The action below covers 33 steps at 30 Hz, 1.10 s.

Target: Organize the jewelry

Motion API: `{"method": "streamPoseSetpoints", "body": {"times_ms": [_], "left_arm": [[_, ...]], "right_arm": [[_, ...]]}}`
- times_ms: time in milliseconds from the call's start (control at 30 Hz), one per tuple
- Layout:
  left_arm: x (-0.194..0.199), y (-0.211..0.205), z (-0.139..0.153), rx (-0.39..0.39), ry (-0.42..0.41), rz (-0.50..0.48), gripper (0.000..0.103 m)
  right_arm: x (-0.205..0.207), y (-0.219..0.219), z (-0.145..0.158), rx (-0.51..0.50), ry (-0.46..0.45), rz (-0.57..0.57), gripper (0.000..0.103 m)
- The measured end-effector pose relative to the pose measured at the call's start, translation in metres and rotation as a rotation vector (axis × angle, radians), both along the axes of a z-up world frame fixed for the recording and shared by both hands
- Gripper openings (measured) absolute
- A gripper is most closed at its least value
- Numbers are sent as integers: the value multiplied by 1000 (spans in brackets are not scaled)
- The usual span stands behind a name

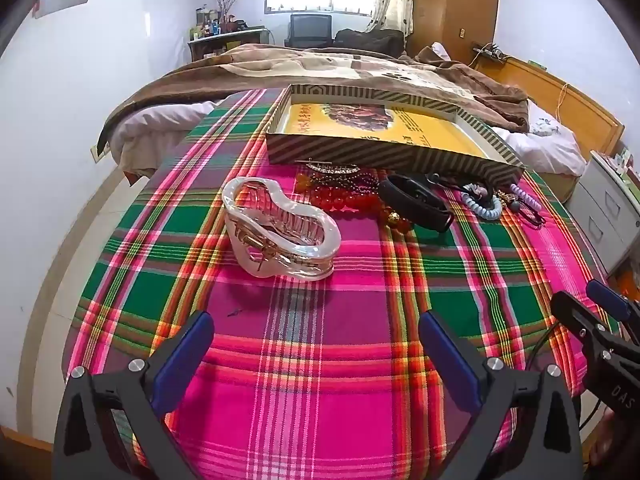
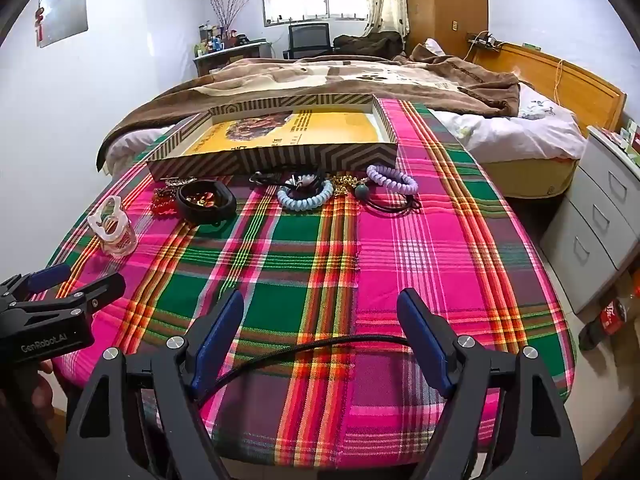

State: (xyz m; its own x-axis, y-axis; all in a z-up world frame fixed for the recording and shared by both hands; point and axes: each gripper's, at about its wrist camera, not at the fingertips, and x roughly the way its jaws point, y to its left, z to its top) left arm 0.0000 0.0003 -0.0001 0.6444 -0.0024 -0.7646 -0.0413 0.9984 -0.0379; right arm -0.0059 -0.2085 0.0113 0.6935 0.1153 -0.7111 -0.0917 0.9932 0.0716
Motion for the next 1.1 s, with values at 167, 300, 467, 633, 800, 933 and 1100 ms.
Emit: {"method": "streamPoseSetpoints", "body": {"times_ms": [167,300,467,633,800,933,1100], "left_arm": [[0,0,0,13,0,8,103],[0,2,10,30,-1,11,103],[-1,3,10,19,-5,4,103],[-1,2,10,19,-2,2,103],[-2,2,11,19,-4,3,103],[-2,3,11,8,-1,8,103],[-3,2,12,14,-5,6,103]], "right_arm": [[2,0,2,-2,0,0,79],[2,2,13,2,-10,0,79],[4,3,8,-17,-23,2,79],[2,3,6,-21,-24,4,79],[1,2,7,-17,-30,4,79],[1,2,8,-19,-27,5,79],[0,1,8,-18,-30,3,79]]}}
